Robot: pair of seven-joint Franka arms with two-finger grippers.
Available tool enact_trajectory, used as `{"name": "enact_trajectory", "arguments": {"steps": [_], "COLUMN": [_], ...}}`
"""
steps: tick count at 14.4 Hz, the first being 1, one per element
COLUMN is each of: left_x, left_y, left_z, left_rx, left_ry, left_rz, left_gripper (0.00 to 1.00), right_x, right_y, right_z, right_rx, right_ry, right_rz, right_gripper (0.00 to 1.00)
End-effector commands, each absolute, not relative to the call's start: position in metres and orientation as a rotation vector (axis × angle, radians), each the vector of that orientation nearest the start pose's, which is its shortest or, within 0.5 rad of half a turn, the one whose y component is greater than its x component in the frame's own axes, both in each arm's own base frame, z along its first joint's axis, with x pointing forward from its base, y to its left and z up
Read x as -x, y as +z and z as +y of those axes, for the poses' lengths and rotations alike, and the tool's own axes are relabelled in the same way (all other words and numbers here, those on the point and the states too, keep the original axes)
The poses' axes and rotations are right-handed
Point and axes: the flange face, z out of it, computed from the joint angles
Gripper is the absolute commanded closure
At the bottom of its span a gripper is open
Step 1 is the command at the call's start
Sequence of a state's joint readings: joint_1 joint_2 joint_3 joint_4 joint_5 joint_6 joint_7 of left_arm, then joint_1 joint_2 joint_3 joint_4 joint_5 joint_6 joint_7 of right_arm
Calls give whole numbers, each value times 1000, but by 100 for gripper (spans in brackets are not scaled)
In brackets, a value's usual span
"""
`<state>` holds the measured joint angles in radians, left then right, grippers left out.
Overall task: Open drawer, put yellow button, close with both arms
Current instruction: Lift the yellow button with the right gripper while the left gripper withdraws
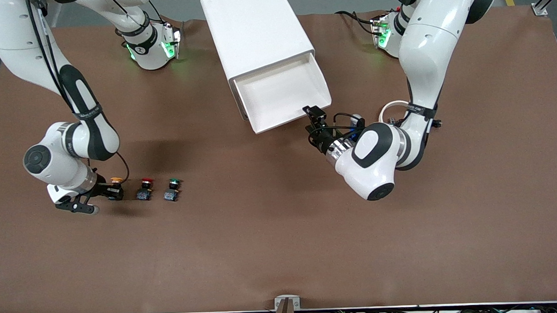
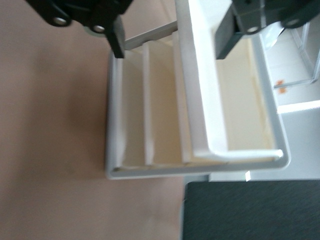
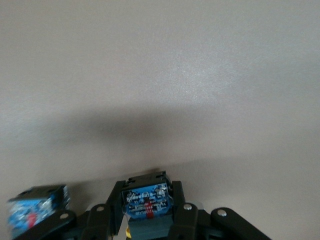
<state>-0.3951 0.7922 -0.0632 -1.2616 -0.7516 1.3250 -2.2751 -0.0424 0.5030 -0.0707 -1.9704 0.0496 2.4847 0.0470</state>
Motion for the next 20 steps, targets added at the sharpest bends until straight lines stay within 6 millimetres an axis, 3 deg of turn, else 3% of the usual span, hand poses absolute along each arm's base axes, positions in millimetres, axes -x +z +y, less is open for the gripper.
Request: {"name": "enact_trajectory", "arguments": {"steps": [1, 3, 6, 8, 10, 12, 13, 16, 19, 20], "left_x": [-585, -600, -627, -632, -638, -644, -647, -648, -644, -644], "left_y": [313, 324, 354, 374, 400, 419, 440, 486, 514, 524], "left_z": [-346, -321, -267, -245, -231, -214, -192, -143, -122, -116], "left_rx": [-2096, -2184, -2310, -2545, -2774, -2869, -2890, -3074, -3129, -3133], "left_ry": [-1466, -1402, -1301, -1072, -785, -706, -659, -466, -389, -344], "left_rz": [2513, 2375, 2061, 1892, 1690, 1430, 1325, 1038, 846, 826], "left_gripper": [0, 0, 0, 0, 0, 0, 0, 0, 0, 0], "right_x": [-631, -636, -630, -620, -611, -600, -593, -568, -534, -512], "right_y": [290, 331, 391, 421, 448, 478, 490, 515, 528, 529], "right_z": [-67, -56, -2, 52, 120, 189, 218, 291, 357, 388], "right_rx": [3105, 3083, 3053, 3038, 3008, 2938, 2913, 2859, 2782, 2779], "right_ry": [85, 160, 234, 263, 290, 310, 292, 249, 256, 249], "right_rz": [325, 441, 618, 759, 908, 1041, 1081, 1193, 1341, 1373], "right_gripper": [100, 100, 100, 100, 100, 100, 100, 100, 100, 100]}}
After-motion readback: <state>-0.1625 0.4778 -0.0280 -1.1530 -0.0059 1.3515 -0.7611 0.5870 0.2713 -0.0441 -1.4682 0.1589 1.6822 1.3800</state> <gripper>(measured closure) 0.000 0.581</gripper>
